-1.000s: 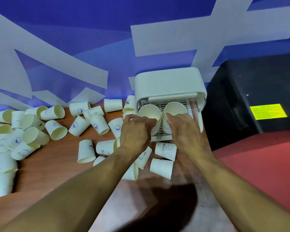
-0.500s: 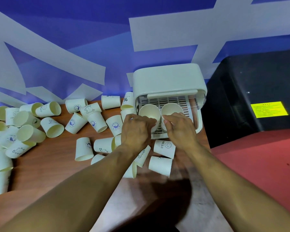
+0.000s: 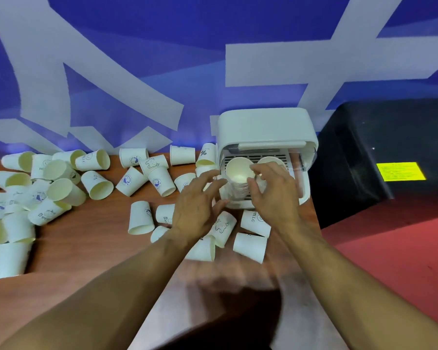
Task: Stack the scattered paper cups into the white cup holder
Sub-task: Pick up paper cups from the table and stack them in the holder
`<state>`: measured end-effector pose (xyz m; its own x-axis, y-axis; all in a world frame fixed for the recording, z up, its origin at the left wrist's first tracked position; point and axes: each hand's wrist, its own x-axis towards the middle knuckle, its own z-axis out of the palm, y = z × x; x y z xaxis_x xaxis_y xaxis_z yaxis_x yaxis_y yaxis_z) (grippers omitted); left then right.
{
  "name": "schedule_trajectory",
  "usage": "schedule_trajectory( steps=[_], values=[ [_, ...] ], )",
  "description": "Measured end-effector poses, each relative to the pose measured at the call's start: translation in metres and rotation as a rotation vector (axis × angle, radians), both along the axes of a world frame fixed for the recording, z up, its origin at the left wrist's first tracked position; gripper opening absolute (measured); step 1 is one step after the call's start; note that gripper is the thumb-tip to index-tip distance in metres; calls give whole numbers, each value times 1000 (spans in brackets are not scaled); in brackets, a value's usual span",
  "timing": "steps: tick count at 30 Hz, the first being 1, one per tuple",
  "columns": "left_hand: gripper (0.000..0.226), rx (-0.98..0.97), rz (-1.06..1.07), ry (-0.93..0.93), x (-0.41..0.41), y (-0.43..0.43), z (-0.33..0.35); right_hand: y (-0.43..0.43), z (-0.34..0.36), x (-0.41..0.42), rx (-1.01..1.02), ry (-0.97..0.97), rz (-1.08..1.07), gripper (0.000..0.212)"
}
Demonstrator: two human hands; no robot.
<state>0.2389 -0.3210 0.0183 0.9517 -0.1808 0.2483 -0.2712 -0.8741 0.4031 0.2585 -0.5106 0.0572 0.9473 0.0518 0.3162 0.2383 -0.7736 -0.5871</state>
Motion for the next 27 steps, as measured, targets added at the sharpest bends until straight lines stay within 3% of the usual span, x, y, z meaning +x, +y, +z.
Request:
schedule_trajectory(
  steps=[11,19,27],
  values=[
    [30,-58,262,121,-79,131,9,136,8,-38,-61,82,287,25],
    [31,-153,597,202,-127,256,-1,264,0,-55,-110,184,500,24],
    [27,-196,688,267,-145,364,-29,386,-17,-49,-233,296,602,34]
  ],
)
